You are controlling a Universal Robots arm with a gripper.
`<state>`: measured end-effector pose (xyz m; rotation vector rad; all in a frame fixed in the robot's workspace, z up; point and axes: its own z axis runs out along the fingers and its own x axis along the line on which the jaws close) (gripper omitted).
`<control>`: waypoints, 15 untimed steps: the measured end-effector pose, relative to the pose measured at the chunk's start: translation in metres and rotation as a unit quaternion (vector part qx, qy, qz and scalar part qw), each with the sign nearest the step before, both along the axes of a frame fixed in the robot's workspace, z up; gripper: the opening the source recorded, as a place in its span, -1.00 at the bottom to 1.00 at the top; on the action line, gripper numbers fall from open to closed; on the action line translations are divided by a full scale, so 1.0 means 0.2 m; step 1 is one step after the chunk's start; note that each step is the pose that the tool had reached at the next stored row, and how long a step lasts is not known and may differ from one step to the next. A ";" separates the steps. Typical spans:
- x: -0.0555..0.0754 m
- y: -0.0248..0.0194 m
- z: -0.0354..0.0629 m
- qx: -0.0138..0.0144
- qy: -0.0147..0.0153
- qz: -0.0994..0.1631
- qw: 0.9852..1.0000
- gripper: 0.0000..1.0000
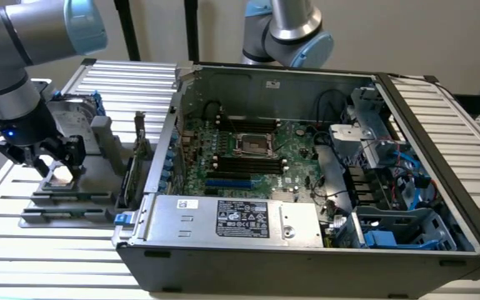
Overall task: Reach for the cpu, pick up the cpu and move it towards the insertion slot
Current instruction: 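Pick up the cpu and move it towards the insertion slot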
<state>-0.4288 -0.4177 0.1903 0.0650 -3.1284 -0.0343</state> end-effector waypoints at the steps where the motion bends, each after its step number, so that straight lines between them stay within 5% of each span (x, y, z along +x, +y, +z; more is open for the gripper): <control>1: 0.00 0.000 -0.001 0.000 0.000 0.000 1.000 0.30; 15: 0.01 -0.002 -0.019 0.000 0.000 0.000 1.000 0.30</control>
